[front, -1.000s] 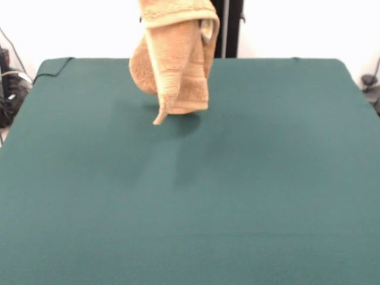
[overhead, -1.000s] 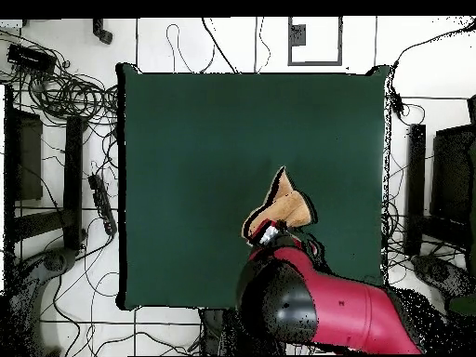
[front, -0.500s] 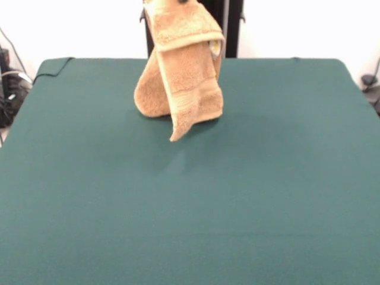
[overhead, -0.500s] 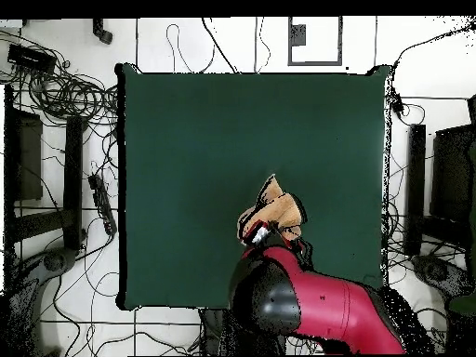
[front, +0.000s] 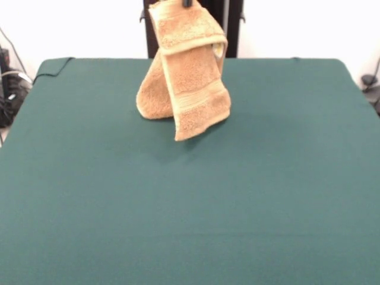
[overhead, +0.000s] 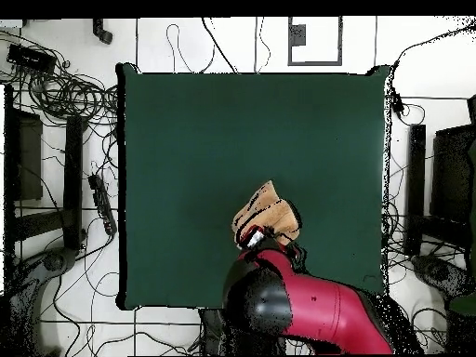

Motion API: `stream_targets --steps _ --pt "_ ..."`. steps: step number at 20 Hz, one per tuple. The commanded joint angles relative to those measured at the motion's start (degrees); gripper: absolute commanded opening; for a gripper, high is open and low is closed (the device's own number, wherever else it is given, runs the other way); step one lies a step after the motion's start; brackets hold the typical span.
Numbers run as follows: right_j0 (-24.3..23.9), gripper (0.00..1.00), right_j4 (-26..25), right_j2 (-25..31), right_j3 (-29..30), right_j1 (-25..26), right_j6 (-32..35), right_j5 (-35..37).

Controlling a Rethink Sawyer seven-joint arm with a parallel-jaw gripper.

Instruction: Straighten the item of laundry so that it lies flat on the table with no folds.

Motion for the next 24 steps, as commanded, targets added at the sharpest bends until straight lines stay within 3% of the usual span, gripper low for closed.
stream_targets --steps 1,9,14,24 --pt "6.1 0.00 4.3 -2.7 -0.8 0.8 13.6 3.5" --pt "17.5 0.00 6.9 -9.4 -4.5 -0.7 19.4 11.1" --pt "20.7 0.00 10.7 -11.3 -4.7 0.0 21.4 11.5" --pt "35.3 0.00 17.4 -18.1 -9.9 5.1 31.8 12.8"
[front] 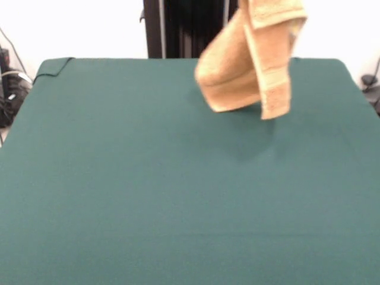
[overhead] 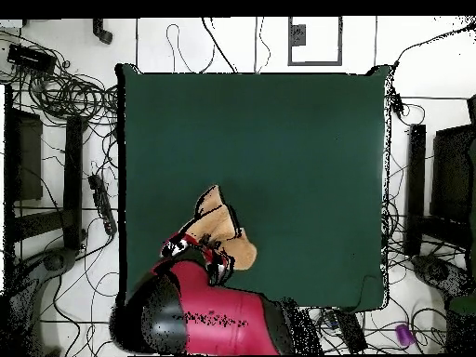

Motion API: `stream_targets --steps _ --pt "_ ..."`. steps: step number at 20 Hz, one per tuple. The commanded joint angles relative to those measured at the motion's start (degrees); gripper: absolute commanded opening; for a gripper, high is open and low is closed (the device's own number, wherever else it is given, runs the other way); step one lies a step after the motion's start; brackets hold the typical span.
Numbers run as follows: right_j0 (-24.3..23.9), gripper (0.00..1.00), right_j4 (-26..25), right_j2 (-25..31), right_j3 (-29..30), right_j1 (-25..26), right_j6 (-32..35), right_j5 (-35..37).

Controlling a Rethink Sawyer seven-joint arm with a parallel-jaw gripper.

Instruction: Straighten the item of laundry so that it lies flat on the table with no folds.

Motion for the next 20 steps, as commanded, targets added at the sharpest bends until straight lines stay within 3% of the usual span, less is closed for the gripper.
stream_targets --steps 1,8,20 --pt "7.7 0.00 5.9 -3.9 -4.5 4.5 24.7 5.8" --pt "15.3 0.00 7.4 -7.9 -10.2 7.4 31.2 9.8" --pt "20.8 0.00 9.8 -9.8 -17.0 7.1 38.1 20.5"
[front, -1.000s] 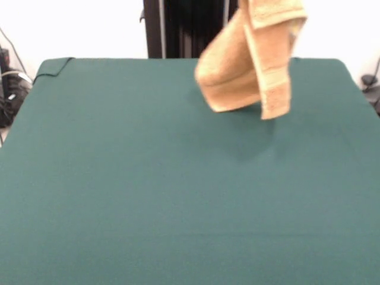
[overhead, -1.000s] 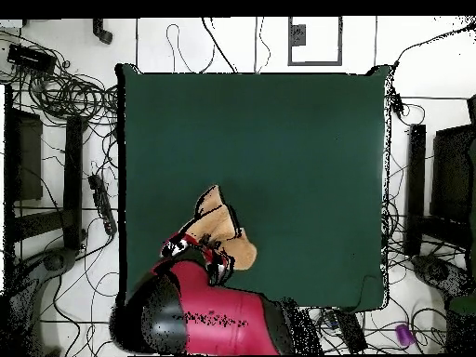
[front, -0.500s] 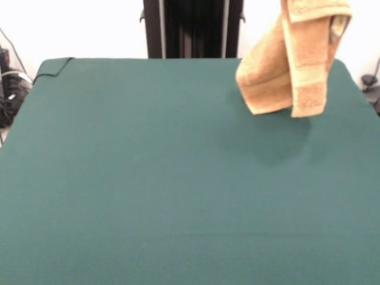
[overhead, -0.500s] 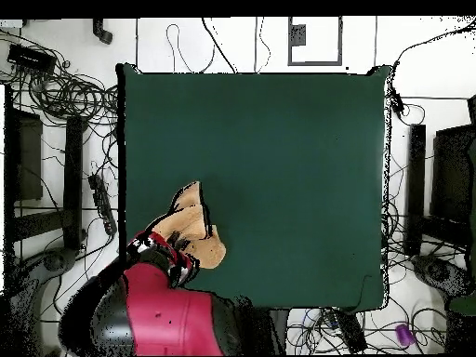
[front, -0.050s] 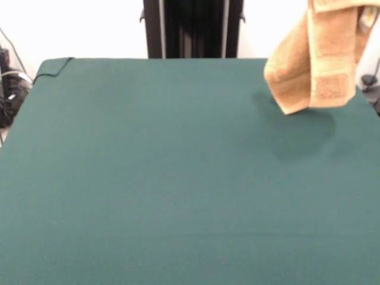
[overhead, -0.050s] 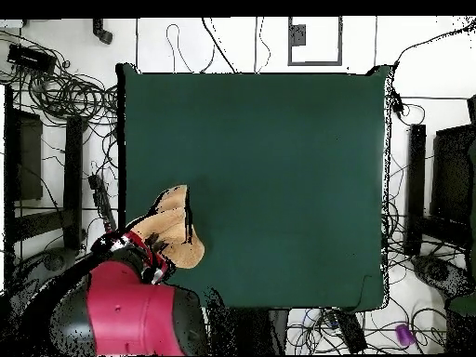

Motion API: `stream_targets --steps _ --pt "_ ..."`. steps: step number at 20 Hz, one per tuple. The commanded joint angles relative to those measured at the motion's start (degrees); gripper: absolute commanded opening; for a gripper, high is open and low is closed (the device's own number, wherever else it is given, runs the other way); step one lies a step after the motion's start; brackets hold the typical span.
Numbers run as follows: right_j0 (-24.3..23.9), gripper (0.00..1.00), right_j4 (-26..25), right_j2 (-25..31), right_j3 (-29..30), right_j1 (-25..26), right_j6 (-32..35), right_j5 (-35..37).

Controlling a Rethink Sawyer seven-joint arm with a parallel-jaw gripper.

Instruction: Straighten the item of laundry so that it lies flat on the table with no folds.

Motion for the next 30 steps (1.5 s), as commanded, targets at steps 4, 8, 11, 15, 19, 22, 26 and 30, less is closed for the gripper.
stream_targets --steps 4,8,11,15,19,22,26,30 --pt "5.7 0.00 5.4 -1.8 -7.5 1.0 22.8 13.1" --pt "8.4 0.00 6.7 -3.2 -9.6 2.1 26.6 15.0" --pt "10.1 0.00 7.7 -3.9 -11.1 3.7 29.3 15.4" --pt "12.3 0.00 8.8 -5.1 -13.3 7.0 33.0 15.1" --pt "13.4 0.00 9.9 -5.2 -15.4 10.5 35.9 13.8" --pt "14.5 0.00 10.8 -5.6 -18.2 14.2 39.1 13.4" --pt "15.4 0.00 12.0 -6.0 -21.2 17.9 42.4 12.9" --pt "15.9 0.00 14.0 -6.0 -22.9 21.1 45.0 10.9"
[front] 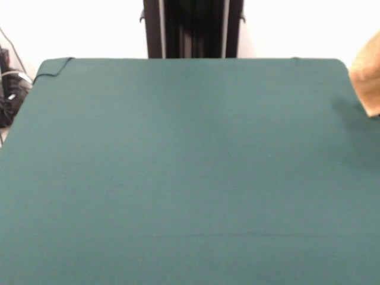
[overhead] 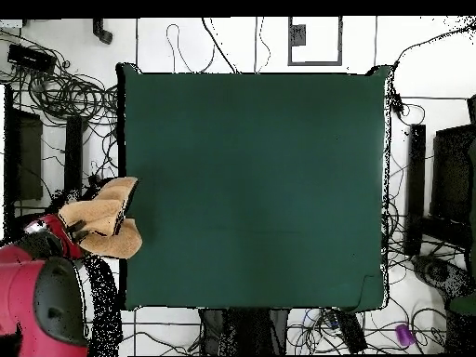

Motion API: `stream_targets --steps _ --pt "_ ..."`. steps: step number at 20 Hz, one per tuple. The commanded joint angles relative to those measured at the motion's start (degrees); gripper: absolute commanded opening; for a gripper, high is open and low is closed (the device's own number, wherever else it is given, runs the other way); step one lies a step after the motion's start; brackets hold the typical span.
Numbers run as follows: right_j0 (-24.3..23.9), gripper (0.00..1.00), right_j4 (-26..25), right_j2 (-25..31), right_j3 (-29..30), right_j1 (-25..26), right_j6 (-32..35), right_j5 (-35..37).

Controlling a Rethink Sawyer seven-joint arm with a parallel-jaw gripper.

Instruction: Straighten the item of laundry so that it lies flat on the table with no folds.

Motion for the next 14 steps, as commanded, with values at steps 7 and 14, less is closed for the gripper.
stream_targets --steps 7,14 --pt "2.4 0.00 6.7 1.3 -4.9 10.1 23.9 -0.5" --pt "3.5 0.00 9.4 0.9 -7.3 11.6 27.0 1.0"
